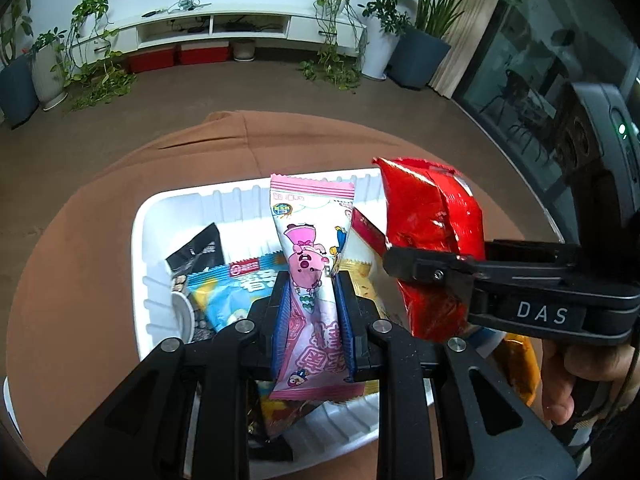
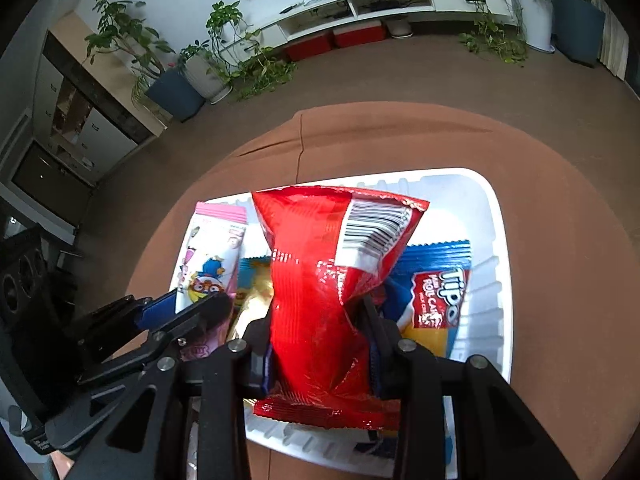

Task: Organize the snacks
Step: 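Carry the pink bar and red chip bag over the tray and lower them in, then open both tools and withdraw them from the tray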

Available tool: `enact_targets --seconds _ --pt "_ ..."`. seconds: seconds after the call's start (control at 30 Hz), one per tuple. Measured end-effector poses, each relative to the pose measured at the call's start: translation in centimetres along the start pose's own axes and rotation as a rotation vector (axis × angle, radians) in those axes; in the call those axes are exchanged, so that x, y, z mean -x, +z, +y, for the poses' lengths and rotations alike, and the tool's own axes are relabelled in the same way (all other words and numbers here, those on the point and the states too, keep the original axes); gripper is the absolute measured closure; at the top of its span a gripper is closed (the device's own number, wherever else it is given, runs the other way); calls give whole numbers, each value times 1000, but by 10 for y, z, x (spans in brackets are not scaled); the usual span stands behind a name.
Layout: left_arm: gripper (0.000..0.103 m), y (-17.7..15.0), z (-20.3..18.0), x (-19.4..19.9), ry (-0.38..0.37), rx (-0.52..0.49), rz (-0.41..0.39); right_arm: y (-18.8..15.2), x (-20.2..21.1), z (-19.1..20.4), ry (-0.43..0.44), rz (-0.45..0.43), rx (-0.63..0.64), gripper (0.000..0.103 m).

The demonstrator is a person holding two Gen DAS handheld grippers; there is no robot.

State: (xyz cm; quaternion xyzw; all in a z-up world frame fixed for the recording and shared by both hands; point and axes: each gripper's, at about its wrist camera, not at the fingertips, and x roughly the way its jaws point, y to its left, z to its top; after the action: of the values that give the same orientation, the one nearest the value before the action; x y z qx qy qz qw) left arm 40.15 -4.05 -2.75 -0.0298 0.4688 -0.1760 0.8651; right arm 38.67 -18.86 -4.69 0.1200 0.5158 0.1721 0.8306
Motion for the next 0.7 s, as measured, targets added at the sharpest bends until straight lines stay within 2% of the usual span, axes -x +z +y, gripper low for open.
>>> enact_targets --seconds 0.2,0.43,0.7 --pt "83 5 3 -33 1 -5 20 1 -6 0 -20 -4 21 66" --pt "83 9 2 -53 12 -14 23 -2 -17 -11 -35 11 4 66" --pt "82 0 -3 -55 29 -19 12 -6 -22 -12 -48 1 16 65"
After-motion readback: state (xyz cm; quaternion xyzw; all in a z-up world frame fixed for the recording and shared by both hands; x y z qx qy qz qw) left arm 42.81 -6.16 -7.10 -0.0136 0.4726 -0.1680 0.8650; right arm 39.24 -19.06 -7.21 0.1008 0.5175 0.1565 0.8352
